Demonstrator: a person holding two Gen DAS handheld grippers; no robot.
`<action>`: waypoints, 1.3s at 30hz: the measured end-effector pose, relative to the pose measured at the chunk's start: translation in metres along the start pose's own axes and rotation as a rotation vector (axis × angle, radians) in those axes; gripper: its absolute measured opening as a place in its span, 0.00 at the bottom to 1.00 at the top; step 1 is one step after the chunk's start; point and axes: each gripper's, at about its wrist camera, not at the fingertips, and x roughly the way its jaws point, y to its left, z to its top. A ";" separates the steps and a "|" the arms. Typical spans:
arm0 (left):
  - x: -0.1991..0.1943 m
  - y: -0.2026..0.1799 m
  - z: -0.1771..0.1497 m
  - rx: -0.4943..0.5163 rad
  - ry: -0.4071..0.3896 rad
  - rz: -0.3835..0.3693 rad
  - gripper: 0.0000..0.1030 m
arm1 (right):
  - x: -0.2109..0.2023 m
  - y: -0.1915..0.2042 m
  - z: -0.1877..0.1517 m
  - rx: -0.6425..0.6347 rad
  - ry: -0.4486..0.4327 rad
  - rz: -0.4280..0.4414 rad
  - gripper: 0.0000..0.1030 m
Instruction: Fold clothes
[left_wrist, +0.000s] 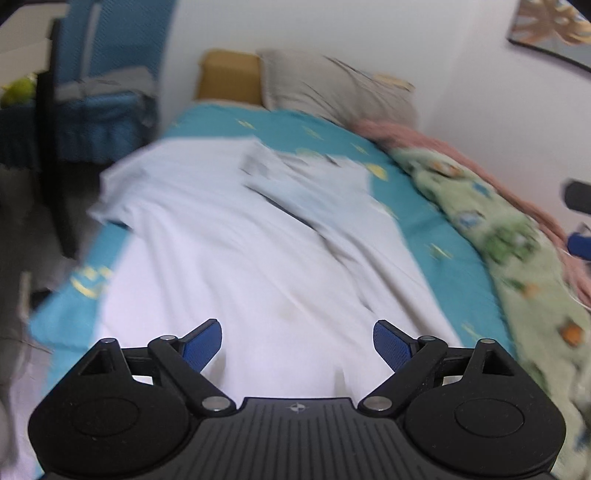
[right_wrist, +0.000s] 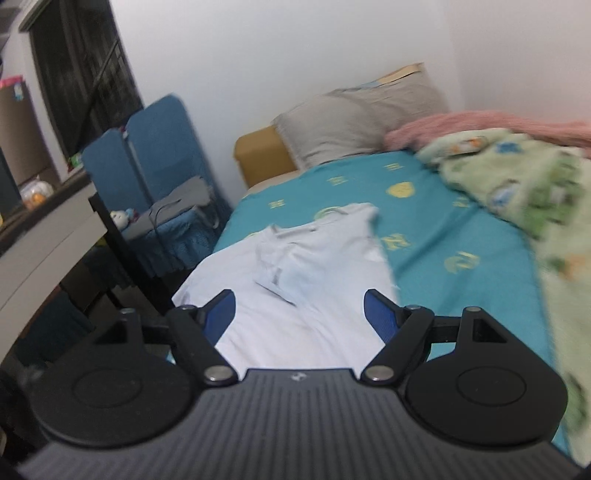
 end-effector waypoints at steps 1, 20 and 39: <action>-0.001 -0.007 -0.006 -0.002 0.018 -0.033 0.84 | -0.012 -0.009 -0.007 0.033 -0.010 -0.007 0.76; 0.094 -0.054 -0.072 -0.320 0.244 -0.359 0.20 | -0.032 -0.117 -0.059 0.469 0.029 0.110 0.78; 0.008 0.022 -0.024 -0.493 0.138 -0.366 0.04 | -0.026 -0.117 -0.066 0.498 0.076 0.099 0.78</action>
